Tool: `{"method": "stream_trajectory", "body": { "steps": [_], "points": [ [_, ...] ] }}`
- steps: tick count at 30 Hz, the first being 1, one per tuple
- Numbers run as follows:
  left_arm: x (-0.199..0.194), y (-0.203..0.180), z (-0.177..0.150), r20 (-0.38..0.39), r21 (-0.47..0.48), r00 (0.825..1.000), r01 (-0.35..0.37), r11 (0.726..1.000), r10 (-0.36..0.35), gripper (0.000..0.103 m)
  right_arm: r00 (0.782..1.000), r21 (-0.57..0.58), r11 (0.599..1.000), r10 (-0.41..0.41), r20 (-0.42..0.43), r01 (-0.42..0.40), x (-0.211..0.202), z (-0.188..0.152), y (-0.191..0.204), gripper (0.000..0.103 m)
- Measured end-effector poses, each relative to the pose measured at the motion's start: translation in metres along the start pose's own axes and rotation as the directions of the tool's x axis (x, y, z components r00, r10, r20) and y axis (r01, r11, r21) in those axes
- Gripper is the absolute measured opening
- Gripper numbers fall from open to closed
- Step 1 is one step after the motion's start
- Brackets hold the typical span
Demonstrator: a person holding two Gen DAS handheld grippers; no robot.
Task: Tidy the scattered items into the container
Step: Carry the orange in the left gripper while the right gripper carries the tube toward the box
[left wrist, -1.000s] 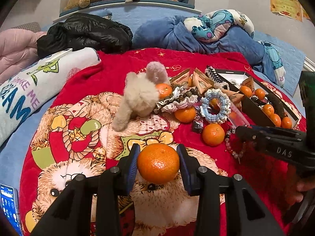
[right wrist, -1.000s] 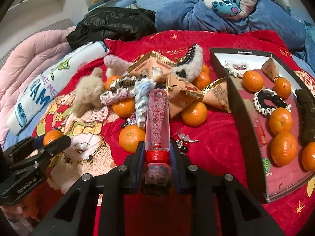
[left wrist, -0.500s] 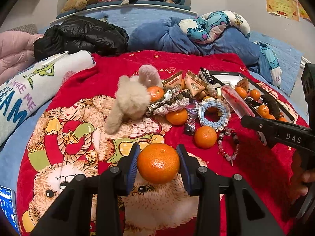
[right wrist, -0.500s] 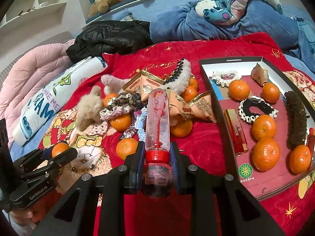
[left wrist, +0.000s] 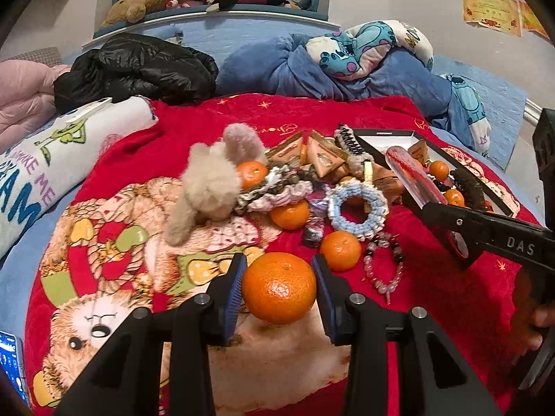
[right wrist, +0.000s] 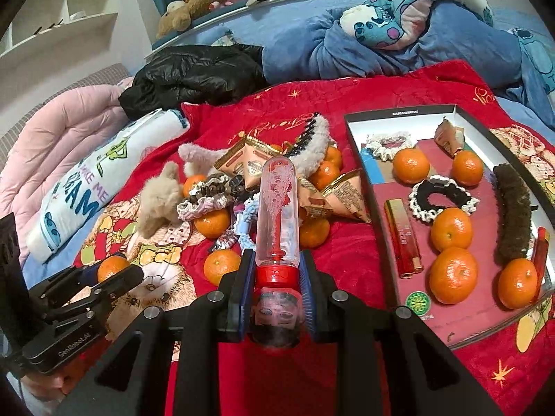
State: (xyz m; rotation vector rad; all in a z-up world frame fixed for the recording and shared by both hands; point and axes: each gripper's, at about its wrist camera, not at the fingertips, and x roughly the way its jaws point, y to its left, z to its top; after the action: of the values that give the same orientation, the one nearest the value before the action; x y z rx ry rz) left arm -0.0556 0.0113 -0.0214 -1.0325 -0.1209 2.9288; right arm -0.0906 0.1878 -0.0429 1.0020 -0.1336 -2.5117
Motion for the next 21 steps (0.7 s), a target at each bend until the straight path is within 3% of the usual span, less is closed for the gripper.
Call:
{"method": "stream_trajectory", "body": {
  "steps": [10,21],
  "points": [
    [-0.002,-0.029,0.010,0.026,0.023,0.998,0.061,0.998,-0.061,0.040,1.000,0.011,1.000,0.000,0.013,-0.001,-0.005,0.000,-0.006,0.024],
    [0.000,-0.036,0.011,0.026,0.024,0.998,0.062,0.998,-0.063,0.040,1.000,0.013,1.000,0.011,0.028,-0.012,-0.013,0.000,-0.010,0.024]
  ]
}}
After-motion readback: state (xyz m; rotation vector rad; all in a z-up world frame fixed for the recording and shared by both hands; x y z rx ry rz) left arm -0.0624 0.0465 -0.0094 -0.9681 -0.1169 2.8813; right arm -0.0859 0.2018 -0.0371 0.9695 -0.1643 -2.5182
